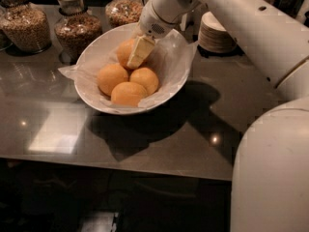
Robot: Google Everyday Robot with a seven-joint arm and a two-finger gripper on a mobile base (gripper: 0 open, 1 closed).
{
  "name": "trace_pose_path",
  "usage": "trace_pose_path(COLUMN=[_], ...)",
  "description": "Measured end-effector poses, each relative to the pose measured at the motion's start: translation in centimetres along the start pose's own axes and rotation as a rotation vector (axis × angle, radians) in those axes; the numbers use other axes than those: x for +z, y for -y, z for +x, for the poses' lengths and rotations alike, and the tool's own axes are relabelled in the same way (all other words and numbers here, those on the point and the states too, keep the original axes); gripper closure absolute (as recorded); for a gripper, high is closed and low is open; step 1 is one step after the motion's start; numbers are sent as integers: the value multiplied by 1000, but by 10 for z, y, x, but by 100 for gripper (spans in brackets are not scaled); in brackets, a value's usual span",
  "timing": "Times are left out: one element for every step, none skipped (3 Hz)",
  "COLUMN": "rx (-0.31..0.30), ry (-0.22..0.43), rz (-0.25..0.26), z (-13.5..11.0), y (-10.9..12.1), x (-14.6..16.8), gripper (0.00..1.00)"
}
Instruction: Pick orange from white bowl
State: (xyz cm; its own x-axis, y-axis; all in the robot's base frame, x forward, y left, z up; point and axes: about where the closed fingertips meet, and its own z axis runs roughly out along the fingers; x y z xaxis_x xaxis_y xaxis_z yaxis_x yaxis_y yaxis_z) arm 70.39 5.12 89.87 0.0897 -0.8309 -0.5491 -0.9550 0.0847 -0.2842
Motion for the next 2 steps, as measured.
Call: trace_pose_path(rx=[0, 2], ry=[0, 29], rz=[0, -23], z=[-3, -5], y=[0, -19], x=[-1, 2], gripper=[100, 100])
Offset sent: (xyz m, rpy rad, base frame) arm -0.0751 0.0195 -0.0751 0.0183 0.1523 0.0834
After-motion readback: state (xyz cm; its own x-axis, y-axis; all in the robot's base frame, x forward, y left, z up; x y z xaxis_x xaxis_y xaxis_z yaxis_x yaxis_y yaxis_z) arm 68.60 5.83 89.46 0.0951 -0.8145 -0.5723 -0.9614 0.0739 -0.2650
